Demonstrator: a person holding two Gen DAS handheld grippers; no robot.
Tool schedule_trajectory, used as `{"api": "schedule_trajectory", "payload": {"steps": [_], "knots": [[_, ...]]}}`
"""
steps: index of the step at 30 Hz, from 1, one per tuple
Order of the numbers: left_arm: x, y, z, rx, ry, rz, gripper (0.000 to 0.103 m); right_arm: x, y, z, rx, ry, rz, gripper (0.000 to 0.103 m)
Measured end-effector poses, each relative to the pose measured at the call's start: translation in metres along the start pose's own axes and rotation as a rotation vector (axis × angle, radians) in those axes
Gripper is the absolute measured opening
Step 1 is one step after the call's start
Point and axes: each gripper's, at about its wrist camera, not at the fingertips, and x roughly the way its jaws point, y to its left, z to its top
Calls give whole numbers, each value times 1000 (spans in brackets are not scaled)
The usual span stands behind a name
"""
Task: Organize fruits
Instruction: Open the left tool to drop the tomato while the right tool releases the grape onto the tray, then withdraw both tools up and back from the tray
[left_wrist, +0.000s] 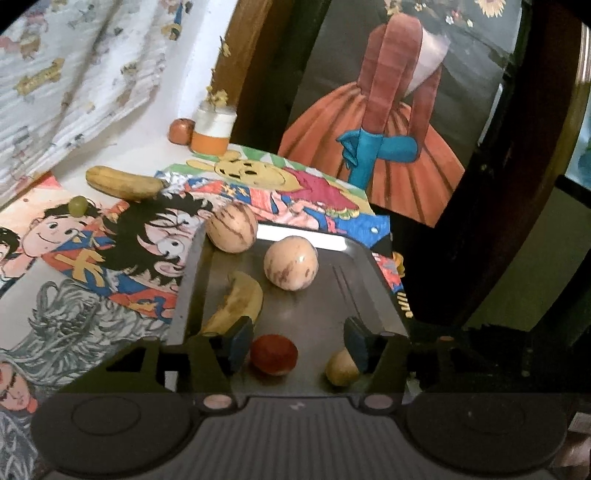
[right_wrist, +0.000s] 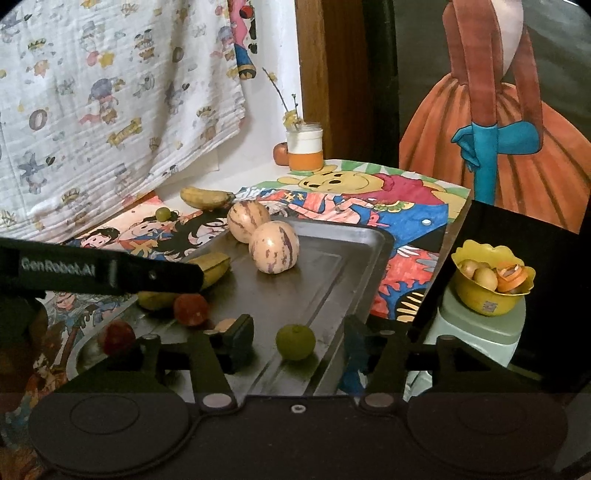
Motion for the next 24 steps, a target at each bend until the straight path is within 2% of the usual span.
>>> {"api": "schedule_trajectory", "payload": {"steps": [6,11,14,17,24], "knots": [[-19,-2,1,-24,-44,5,80,-22,4,-1,14,-36,4,80],[-39,-2,-1,-23,-97,23,92,-42,13,-2,20,-65,10,89],[-52,-1,-3,-23,-125,39,99,-53,18,-4,31,-79,16,99],[-64,2,-5,-22,-141,51,103,-63,23,-5,47,-89,28,102],[-86,9,-16,-7,-143,114,103,-85,36,-14,110,-71,62,102]]}}
